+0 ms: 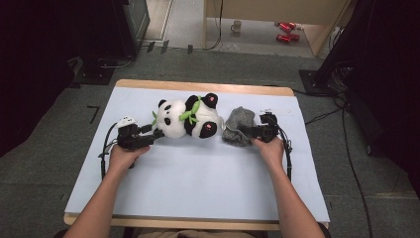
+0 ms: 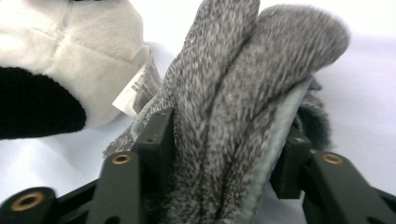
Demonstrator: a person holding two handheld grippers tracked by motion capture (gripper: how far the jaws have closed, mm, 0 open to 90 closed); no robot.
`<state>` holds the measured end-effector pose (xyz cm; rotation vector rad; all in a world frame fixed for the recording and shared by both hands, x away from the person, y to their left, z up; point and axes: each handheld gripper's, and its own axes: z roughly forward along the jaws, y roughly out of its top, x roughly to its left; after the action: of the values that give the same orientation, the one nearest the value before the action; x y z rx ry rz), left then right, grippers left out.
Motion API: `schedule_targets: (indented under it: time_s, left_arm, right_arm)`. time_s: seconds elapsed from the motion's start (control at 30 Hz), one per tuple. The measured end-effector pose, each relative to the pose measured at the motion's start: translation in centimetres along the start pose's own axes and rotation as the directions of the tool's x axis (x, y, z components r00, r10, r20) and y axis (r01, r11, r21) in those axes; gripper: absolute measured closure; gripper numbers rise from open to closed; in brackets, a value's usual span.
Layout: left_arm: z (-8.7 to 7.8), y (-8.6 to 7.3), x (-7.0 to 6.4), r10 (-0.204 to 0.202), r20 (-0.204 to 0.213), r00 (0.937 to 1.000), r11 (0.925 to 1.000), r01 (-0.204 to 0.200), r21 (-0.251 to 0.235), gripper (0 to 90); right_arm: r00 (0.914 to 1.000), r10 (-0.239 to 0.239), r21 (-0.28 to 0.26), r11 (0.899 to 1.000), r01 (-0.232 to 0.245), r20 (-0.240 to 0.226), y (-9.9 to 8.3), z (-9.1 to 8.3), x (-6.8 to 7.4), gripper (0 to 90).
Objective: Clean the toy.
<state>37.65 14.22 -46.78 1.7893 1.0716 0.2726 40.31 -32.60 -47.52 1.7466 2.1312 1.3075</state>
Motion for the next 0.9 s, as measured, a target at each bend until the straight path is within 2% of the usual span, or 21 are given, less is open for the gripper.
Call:
schedule_targets:
  time_s: [0.13, 0.3, 0.4, 0.5, 0.6, 0.83, 0.9]
  left_arm:
    - [-0.6, 0.1, 0.1, 0.018, -0.018, 0.9997, 0.9997, -0.018, 0.019, 36.9]
    - [-1.6, 0.1, 0.5, 0.022, -0.028, 0.9994, 0.9995, -0.021, 0.026, 36.0]
    - [-2.1, 0.1, 0.9, 0.026, -0.048, 0.9985, 0.9988, -0.024, 0.043, 35.7]
    - [-2.5, -0.1, 1.2, 0.047, -0.086, 0.9952, 0.9948, -0.039, 0.094, 34.8]
    - [-3.0, -0.4, 1.7, 0.044, -0.091, 0.9949, 0.9921, -0.032, 0.121, 34.7]
    - [-3.2, -0.9, 2.9, 0.050, -0.115, 0.9921, 0.9906, -0.035, 0.132, 34.5]
    - [-3.0, -1.1, 3.2, 0.061, -0.131, 0.9895, 0.9861, -0.040, 0.161, 34.5]
  right_arm:
    - [0.9985, -0.045, 0.008, 0.999, 0.044, 0.030, 0.1, -1.1, 0.0, 43.1]
    - [0.9922, -0.101, 0.002, 0.995, 0.101, 0.072, 0.0, -2.8, 0.1, 40.2]
    - [0.9937, -0.088, -0.022, 0.996, 0.090, 0.069, -0.2, -3.8, -0.4, 40.2]
    - [0.9943, -0.069, -0.048, 0.996, 0.073, 0.082, -0.5, -4.7, -0.9, 40.3]
    - [0.9936, -0.067, -0.075, 0.994, 0.074, 0.091, -0.8, -5.5, -1.2, 40.3]
    - [0.9903, -0.046, -0.058, 0.997, 0.054, 0.131, -1.9, -6.6, -3.1, 40.8]
    - [0.9867, -0.058, -0.056, 0.996, 0.067, 0.152, -2.4, -6.7, -3.5, 42.2]
